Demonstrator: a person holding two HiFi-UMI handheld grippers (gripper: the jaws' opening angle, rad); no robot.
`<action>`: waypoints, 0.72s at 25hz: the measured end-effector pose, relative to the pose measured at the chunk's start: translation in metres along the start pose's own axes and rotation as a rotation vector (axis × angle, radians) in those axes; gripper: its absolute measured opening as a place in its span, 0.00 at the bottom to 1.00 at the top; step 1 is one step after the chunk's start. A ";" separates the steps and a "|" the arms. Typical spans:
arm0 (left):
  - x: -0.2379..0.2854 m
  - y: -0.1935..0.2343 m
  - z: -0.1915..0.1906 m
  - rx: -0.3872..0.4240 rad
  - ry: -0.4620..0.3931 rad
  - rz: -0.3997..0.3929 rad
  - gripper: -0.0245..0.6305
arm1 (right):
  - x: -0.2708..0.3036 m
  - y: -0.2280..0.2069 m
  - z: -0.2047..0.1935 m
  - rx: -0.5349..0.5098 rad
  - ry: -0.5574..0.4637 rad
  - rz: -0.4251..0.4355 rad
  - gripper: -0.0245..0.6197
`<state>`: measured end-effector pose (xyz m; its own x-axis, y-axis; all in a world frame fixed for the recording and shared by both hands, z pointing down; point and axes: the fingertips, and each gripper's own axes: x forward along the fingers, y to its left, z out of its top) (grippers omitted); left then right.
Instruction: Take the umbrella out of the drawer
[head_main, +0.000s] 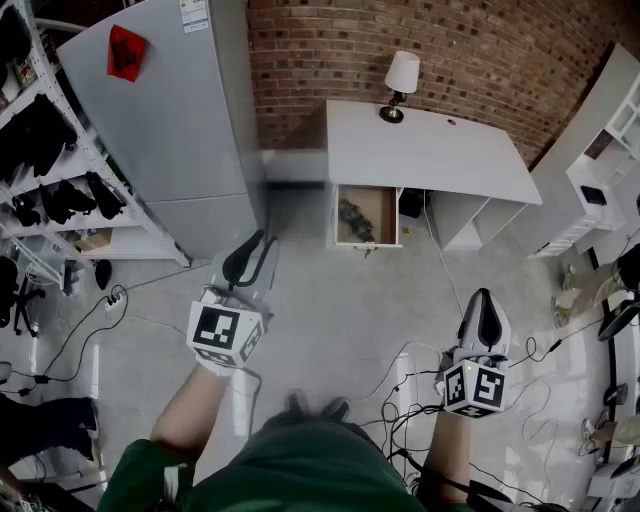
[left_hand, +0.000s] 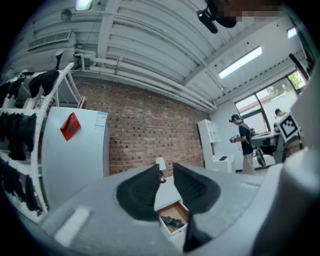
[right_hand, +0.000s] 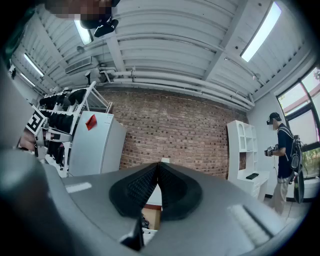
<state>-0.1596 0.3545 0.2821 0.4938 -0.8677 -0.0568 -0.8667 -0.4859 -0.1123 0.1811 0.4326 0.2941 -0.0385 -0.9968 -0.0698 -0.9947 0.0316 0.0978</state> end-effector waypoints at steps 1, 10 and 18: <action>0.001 -0.002 0.001 -0.001 -0.002 0.001 0.16 | 0.000 -0.001 0.000 0.009 0.005 -0.001 0.04; 0.004 -0.025 0.010 0.020 -0.001 0.011 0.17 | -0.006 -0.021 0.001 0.063 -0.023 0.010 0.04; 0.014 -0.066 0.019 0.058 0.003 0.013 0.20 | -0.003 -0.061 -0.013 0.098 -0.006 0.032 0.26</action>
<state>-0.0936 0.3761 0.2699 0.4821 -0.8744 -0.0553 -0.8676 -0.4676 -0.1693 0.2428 0.4327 0.3016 -0.0708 -0.9947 -0.0740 -0.9975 0.0708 0.0029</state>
